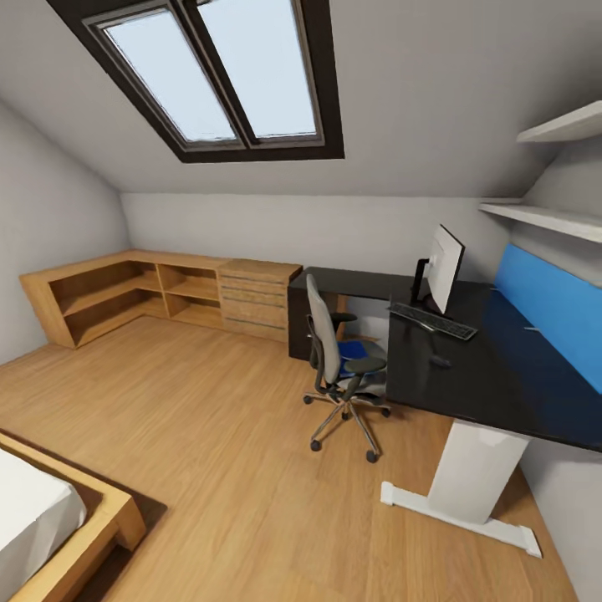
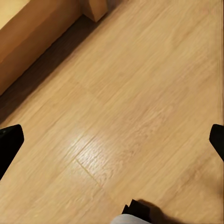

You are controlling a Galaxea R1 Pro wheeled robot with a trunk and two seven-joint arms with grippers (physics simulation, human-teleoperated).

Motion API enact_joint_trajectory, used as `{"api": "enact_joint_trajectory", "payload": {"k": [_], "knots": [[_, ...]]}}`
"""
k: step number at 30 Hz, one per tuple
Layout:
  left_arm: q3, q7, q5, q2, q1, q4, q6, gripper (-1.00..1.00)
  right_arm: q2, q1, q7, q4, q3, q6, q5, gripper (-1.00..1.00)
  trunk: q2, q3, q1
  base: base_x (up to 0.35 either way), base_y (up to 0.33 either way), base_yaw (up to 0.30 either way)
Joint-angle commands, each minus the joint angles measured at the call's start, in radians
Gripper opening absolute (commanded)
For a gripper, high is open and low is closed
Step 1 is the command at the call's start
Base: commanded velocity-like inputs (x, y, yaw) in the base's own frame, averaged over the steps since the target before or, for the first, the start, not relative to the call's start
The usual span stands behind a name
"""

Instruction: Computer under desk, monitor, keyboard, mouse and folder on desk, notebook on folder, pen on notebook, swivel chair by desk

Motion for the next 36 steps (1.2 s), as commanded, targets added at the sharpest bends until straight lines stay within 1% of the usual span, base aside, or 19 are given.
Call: {"api": "enact_joint_trajectory", "payload": {"k": [1, 10, 17, 27, 36], "knots": [[0.001, 0.001, 0.004, 0.0, 0.0, -0.001, -0.003, 1.0, 0.0, -0.001, -0.001, 0.001, 0.0, -0.003, -0.001, 1.0, -0.001, -0.001, 0.0, 0.002, 0.002, -0.283], [0.001, 0.001, 0.003, 0.0, 0.0, -0.001, -0.004, 1.0, 0.0, -0.001, -0.002, 0.001, 0.0, -0.003, -0.001, 1.0, -0.001, -0.003, 0.0, 0.0, 0.001, -0.283], [0.001, 0.001, 0.003, 0.0, 0.0, -0.001, -0.004, 1.0, 0.0, -0.001, -0.006, -0.001, 0.0, -0.002, -0.003, 1.0, -0.001, -0.01, 0.0, 0.0, 0.0, -0.228], [0.001, 0.001, 0.004, 0.001, 0.0, -0.001, -0.003, 1.0, 0.005, -0.001, -0.009, -0.002, 0.0, -0.002, -0.004, 1.0, -0.001, -0.025, 0.0, 0.0, 0.0, -0.133], [0.001, 0.001, 0.003, 0.0, 0.0, -0.001, -0.004, 1.0, 0.006, -0.001, -0.009, -0.001, 0.0, -0.002, -0.004, 1.0, -0.001, -0.039, 0.0, 0.0, 0.04, -0.075]]}}
